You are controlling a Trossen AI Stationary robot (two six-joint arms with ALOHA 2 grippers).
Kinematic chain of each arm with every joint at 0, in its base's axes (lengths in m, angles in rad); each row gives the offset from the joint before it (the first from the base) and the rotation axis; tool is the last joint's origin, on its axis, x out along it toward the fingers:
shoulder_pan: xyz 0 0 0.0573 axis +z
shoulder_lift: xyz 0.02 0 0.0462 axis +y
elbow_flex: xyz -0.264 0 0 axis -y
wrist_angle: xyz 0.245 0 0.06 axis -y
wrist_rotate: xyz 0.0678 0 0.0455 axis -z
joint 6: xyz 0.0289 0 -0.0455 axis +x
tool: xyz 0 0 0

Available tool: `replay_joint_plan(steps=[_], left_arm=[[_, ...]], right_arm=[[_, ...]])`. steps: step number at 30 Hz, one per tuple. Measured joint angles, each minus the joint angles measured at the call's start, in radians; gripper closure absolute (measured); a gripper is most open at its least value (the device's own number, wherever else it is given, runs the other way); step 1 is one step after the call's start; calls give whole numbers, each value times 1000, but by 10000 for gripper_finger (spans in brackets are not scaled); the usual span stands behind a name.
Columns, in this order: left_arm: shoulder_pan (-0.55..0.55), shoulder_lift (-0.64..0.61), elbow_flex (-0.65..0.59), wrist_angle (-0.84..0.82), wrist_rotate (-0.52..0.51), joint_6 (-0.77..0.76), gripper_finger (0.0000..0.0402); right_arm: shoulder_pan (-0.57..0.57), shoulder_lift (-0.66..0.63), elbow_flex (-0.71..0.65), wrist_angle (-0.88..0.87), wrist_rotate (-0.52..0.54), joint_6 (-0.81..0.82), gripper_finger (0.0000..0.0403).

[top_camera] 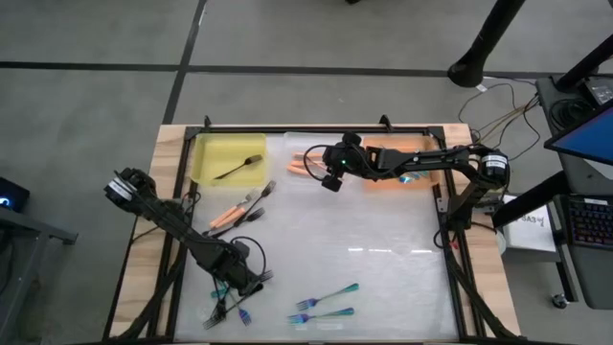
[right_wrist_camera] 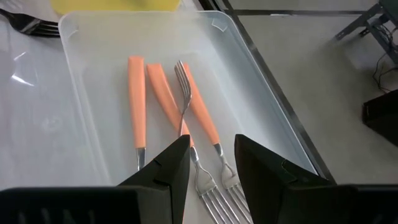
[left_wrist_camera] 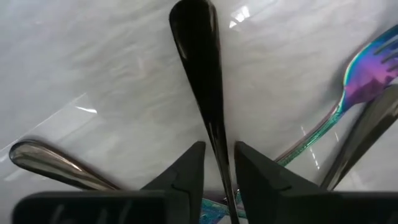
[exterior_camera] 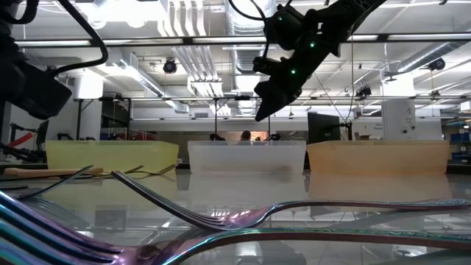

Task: Sort silverware by color (type)
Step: Put the black fork into the yellow bin

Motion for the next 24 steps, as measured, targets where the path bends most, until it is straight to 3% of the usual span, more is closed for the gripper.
replay_joint_plan(steps=[6,15,24], left_arm=[[8,2,0,-11,9,1,394],[23,-48,-8,3,28,2,398],[72,-197,31,-9,-125,32,399]], right_arm=[[0,0,0,1,0,-22,284],[0,0,0,1,1,-25,284],[0,0,4,4,1,-26,284]])
